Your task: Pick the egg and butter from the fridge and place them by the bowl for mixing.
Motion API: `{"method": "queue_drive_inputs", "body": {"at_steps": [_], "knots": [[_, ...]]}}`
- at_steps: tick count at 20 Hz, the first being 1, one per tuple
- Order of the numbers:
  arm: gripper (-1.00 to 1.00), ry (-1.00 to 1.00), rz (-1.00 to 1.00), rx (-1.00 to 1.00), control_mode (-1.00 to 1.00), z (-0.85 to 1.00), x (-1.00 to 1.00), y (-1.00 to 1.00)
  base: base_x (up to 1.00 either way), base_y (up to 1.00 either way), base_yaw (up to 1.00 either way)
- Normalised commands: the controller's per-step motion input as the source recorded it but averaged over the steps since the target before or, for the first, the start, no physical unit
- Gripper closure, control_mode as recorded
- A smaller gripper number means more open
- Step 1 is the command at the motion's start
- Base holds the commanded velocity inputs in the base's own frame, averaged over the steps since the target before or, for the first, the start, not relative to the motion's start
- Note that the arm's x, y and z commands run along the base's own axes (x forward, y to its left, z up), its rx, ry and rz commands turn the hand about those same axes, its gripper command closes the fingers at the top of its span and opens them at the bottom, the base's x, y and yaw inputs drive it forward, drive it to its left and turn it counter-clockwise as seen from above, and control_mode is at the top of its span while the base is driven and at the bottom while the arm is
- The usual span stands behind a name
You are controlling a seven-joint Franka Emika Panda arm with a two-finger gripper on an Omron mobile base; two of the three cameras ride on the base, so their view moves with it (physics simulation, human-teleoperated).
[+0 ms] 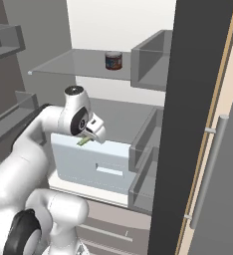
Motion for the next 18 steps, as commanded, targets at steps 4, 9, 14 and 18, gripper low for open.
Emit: {"method": "queue_drive_inputs", "body": {"at_steps": [4, 9, 14, 18], "knots": [[1.00, -0.03, 0.06, 0.00, -1.00, 0.13, -0.57, 0.00, 0.00, 0.00, 0.00], [1.00, -0.02, 0.10, -0.02, -1.00, 0.06, -0.53, 0.00, 0.00, 0.00, 0.00], [1.00, -0.02, 0.01, 0.00, -1.00, 0.01, -0.12, 0.00, 0.00, 0.00, 0.00], [1.00, 0.00, 0.00, 0.00, 1.00, 0.00, 0.00, 0.00, -0.04, 0.01, 0.00]]}}
